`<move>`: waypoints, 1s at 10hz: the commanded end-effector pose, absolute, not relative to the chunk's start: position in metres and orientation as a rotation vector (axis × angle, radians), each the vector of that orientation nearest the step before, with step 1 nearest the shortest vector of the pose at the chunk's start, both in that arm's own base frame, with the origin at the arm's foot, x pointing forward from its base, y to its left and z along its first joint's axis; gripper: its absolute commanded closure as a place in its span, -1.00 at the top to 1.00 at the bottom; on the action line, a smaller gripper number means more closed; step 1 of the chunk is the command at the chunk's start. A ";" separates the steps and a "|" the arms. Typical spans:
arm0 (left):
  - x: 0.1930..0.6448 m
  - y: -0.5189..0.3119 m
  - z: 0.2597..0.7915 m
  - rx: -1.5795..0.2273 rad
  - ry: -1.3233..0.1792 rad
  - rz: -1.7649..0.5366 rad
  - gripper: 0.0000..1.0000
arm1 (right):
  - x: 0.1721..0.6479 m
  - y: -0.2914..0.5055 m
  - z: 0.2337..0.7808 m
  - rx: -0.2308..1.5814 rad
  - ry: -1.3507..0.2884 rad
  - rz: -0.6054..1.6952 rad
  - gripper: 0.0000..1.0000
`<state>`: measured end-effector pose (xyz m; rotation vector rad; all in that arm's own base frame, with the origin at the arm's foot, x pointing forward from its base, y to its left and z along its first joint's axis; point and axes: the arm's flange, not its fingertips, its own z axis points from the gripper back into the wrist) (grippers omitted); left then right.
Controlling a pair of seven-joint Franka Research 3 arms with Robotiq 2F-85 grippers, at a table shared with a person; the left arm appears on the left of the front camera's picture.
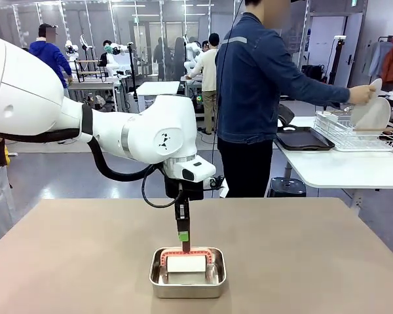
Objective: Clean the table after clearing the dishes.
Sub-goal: Place the Lint Roller back on top of the Airtight Container.
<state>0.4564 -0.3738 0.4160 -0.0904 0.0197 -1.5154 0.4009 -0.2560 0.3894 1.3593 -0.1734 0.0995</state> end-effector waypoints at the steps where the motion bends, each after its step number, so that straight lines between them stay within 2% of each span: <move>1: 0.464 -0.364 0.413 -0.030 -0.011 -1.533 -0.12 | 0.397 -0.252 0.390 1.345 -0.173 0.098 1.00; 2: 0.465 -0.363 0.416 -0.032 -0.025 -1.538 -0.04 | 0.397 -0.252 0.390 1.345 -0.173 0.098 1.00; 3: 0.465 -0.362 0.418 -0.033 -0.027 -1.540 0.42 | 0.397 -0.252 0.390 1.345 -0.173 0.098 1.00; 4: 0.465 -0.362 0.420 -0.048 -0.019 -1.534 0.51 | 0.397 -0.252 0.390 1.345 -0.173 0.098 1.00; 5: 0.464 -0.364 0.424 -0.059 -0.024 -1.534 0.97 | 0.397 -0.252 0.390 1.345 -0.173 0.098 1.00; 9: 0.468 -0.362 0.432 -0.076 -0.048 -1.505 1.00 | 0.397 -0.252 0.390 1.345 -0.173 0.098 1.00; 10: 0.466 -0.360 0.440 -0.035 -0.050 -1.512 0.94 | 0.397 -0.252 0.390 1.345 -0.173 0.098 1.00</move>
